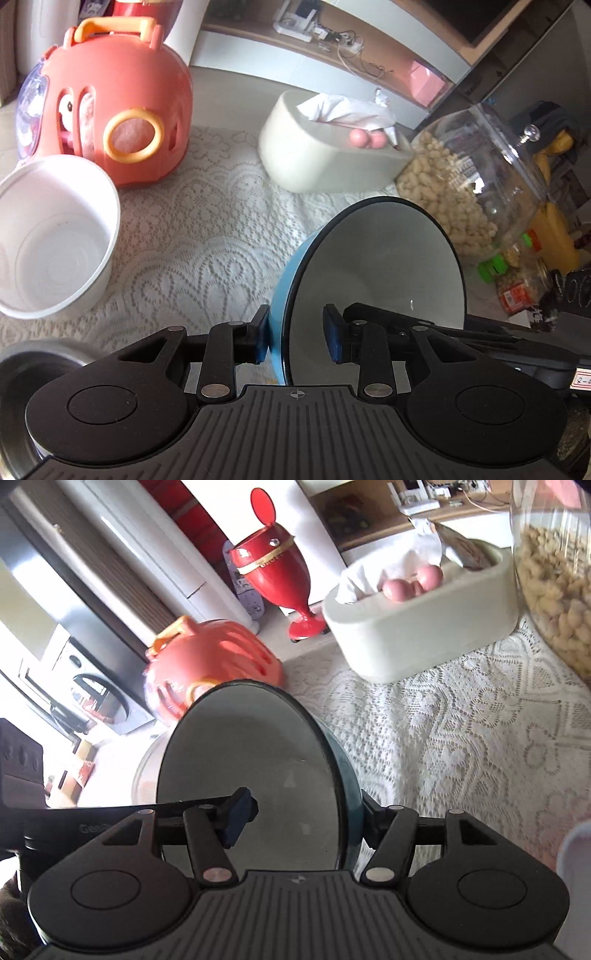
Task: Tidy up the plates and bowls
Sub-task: 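Lower the blue bowl into the yellow-rimmed bowl and open both grippers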
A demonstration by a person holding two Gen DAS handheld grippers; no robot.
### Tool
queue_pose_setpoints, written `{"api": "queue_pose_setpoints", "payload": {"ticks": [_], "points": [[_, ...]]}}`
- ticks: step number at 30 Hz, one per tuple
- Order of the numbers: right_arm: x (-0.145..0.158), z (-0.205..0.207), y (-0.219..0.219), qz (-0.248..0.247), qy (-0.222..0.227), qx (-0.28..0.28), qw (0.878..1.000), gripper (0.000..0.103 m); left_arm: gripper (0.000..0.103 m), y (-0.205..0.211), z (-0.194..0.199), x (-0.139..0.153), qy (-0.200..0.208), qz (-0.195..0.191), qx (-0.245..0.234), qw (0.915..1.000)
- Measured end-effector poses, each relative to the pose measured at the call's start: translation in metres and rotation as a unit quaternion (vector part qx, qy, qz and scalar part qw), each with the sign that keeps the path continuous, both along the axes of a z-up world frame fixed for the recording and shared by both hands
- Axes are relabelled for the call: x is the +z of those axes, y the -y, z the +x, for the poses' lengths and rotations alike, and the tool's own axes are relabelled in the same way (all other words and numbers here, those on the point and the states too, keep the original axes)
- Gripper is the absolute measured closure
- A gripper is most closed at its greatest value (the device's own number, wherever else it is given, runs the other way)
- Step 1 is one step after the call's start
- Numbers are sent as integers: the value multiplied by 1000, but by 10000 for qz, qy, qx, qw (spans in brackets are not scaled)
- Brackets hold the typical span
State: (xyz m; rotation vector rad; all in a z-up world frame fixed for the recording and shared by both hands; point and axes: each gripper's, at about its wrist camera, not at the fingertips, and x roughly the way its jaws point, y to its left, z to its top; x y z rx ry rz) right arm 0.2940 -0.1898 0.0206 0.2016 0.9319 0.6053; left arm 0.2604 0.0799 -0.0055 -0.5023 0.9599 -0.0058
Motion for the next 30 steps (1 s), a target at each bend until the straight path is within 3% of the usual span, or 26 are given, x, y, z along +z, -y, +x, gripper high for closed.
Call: {"api": "queue_pose_setpoints", "payload": {"ticks": [4,11,15,23,27,30], "points": [[6,-34,6,-151,-307,176,9993,41,69,9,-31,-1,-88,-157,-93,9998],[-21,-81,9,-482,-593,281,9967,40,69,16,-65,-44,-558,-448,-127,9974],[-41,-87,9,-560,-817,288,9947,40,70,17,-73,-51,-587,-244,-55,9980],[-41,-94,3,-707,-474,335,9958,38,71,5,-86,-38,-284,-157,63,9995],[-26,-102,12,-829,16,228,9963,37,74,2,-88,-25,-23,78,41,10000],[-12,-113,17,-1041,582,36,9929,31,74,2,-80,-23,-43,390,51,9992]]}}
